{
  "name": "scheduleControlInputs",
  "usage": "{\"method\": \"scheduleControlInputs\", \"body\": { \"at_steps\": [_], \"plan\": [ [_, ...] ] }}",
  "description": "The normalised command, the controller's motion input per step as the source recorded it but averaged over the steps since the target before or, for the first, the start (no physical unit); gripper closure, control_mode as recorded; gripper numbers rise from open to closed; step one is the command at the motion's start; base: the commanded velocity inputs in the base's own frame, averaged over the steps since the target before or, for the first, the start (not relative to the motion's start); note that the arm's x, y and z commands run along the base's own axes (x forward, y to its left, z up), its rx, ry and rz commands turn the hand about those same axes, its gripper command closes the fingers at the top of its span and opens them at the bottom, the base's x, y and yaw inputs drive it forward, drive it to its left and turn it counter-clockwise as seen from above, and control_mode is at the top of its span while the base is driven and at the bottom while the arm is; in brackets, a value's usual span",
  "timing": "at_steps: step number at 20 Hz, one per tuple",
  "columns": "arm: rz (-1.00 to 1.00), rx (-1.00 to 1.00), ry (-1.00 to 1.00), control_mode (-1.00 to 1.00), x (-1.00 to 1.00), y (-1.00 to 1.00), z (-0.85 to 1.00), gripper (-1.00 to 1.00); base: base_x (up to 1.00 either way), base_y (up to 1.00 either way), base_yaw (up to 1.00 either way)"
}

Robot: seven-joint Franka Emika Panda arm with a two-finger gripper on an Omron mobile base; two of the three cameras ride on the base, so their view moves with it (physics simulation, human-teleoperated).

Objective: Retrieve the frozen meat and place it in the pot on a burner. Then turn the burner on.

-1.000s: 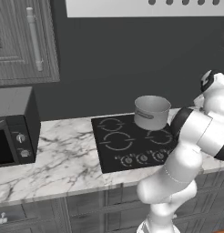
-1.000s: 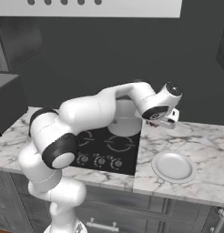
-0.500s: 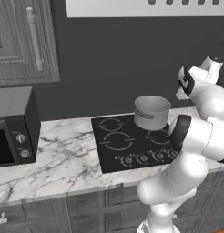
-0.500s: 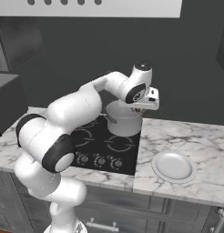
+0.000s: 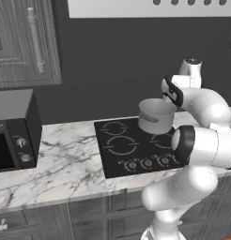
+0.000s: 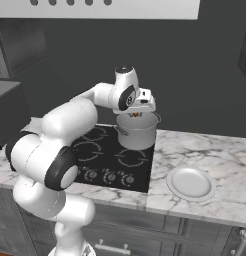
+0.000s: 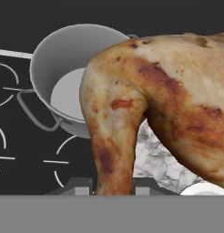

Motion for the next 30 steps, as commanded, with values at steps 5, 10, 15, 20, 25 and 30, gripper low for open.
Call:
{"method": "scheduleControlInputs", "body": {
  "at_steps": [5,10,15,20,25,30],
  "plan": [
    [0.0,0.0,0.1,-1.0,0.61,0.16,-0.06,1.0,0.0,0.0,0.0],
    [0.0,0.0,0.14,-1.0,0.36,0.0,-0.04,1.0,0.0,0.0,0.0],
    [0.0,0.0,0.08,-1.0,0.23,0.0,-0.16,1.0,0.0,0.0,0.0],
    [-0.01,0.0,0.0,-1.0,0.18,0.0,-0.36,1.0,0.0,0.0,0.0],
    [-0.01,0.03,0.0,-1.0,0.02,0.0,-0.45,1.0,0.0,0.0,0.0],
    [0.0,0.01,0.0,-1.0,0.0,0.03,-0.27,1.0,0.0,0.0,0.0]
  ]
}}
